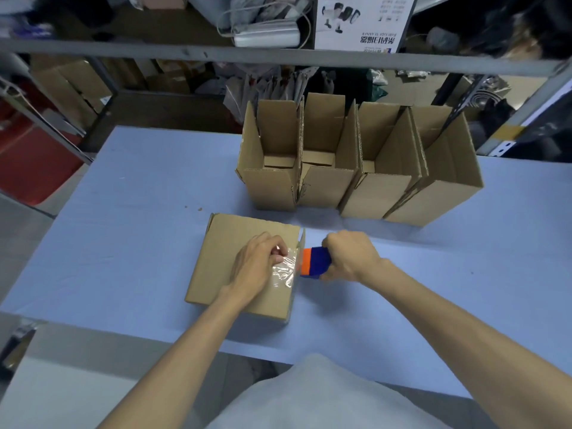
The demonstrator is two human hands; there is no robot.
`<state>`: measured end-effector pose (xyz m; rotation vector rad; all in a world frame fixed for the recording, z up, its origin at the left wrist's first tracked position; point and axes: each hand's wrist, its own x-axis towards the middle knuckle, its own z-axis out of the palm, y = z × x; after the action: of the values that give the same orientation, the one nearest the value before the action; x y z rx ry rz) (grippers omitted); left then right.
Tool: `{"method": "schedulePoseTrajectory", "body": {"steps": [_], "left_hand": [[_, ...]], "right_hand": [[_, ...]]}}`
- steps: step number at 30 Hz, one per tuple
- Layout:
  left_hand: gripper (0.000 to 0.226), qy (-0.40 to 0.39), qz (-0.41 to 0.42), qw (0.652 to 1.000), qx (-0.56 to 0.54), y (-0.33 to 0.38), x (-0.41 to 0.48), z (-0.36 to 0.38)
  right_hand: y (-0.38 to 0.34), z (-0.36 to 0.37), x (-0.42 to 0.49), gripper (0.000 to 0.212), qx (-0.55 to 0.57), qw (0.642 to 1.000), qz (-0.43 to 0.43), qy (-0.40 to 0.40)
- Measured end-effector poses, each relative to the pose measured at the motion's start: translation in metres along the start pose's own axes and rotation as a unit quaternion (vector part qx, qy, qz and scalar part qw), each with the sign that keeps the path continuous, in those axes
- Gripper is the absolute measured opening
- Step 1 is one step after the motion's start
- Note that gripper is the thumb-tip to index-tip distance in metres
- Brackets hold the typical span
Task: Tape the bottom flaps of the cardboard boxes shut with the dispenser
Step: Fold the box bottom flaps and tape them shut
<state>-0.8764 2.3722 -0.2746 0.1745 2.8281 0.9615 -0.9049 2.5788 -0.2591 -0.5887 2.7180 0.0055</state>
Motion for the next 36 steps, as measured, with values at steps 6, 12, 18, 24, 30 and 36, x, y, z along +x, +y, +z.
{"method": "schedulePoseTrajectory", "body": {"steps": [6, 12, 18, 24, 30, 36], "left_hand": [[0.038, -0.031, 0.115, 0.989, 0.091, 0.001, -0.004, -0.003], [0.03, -0.138, 0.122, 0.956, 0.229, 0.012, -0.002, 0.005], [0.037, -0.173, 0.147, 0.92, 0.32, 0.026, 0.013, 0.004], [0.058, -0.086, 0.025, 0.959, 0.27, 0.029, 0.049, 0.011], [0.017, -0.01, -0.031, 0.987, 0.155, 0.052, 0.058, 0.0], [0.014, 0.242, -0.123, 0.946, -0.175, 0.058, 0.026, -0.066]], "right_hand": [[0.021, 0.008, -0.018, 0.044, 0.008, 0.998, 0.057, 0.005], [0.021, 0.029, -0.034, 0.052, 0.047, 0.983, 0.148, 0.1], [0.0, 0.065, -0.03, 0.069, 0.021, 0.981, 0.178, 0.068], [-0.004, 0.09, -0.026, 0.065, 0.065, 0.978, 0.181, 0.076], [-0.008, 0.071, -0.041, 0.056, 0.169, 0.952, 0.148, 0.207], [-0.024, 0.017, -0.044, 0.044, 0.588, 0.781, 0.137, 0.159]]}}
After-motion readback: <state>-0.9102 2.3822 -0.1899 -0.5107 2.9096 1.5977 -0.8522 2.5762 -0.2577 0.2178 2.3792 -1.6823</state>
